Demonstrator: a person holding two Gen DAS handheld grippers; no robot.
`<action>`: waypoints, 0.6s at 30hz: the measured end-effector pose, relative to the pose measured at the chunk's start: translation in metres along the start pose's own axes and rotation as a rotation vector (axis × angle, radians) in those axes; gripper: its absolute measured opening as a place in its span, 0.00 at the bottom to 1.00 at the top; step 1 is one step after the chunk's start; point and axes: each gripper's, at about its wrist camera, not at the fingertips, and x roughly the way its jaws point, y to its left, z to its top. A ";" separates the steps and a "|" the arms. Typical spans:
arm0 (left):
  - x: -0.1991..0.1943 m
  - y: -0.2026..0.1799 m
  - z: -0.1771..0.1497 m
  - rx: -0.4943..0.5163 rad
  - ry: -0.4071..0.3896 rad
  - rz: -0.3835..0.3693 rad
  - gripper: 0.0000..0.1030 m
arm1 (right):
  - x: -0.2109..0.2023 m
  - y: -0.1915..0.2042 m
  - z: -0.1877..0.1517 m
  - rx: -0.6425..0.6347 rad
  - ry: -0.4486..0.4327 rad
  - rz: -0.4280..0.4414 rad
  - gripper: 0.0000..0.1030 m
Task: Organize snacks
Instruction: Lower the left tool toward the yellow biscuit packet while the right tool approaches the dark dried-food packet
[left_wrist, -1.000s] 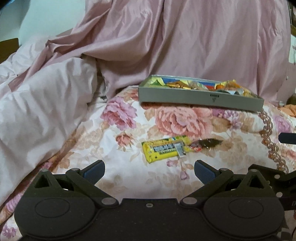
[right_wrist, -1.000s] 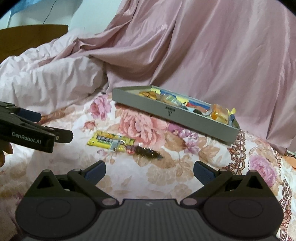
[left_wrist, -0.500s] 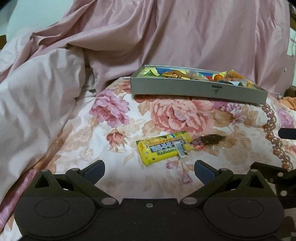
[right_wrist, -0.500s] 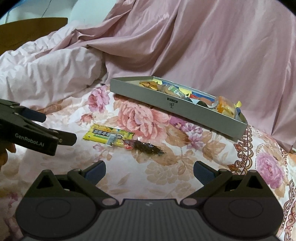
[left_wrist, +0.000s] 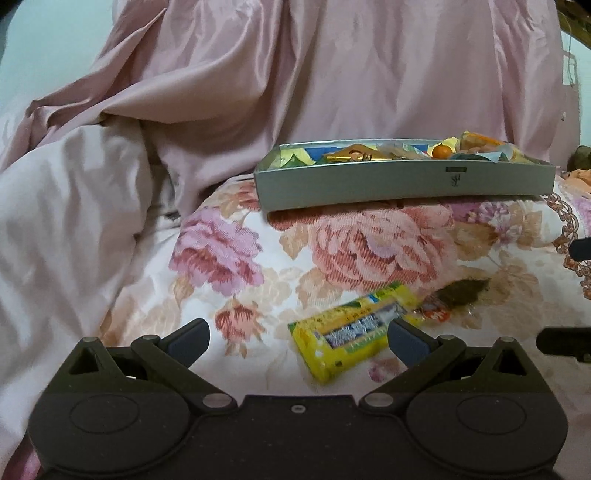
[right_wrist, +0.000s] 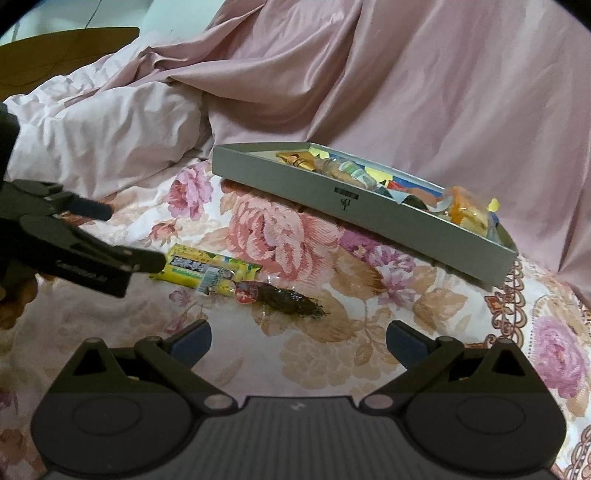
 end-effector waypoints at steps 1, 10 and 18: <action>0.003 0.001 0.001 0.002 -0.006 -0.007 0.99 | 0.002 0.000 0.000 -0.003 0.001 0.004 1.00; 0.028 0.014 0.008 -0.010 -0.016 -0.122 0.99 | 0.017 -0.007 0.000 0.017 0.016 0.083 1.00; 0.040 0.010 0.009 0.133 -0.011 -0.272 0.99 | 0.039 -0.022 0.003 -0.058 -0.020 0.226 1.00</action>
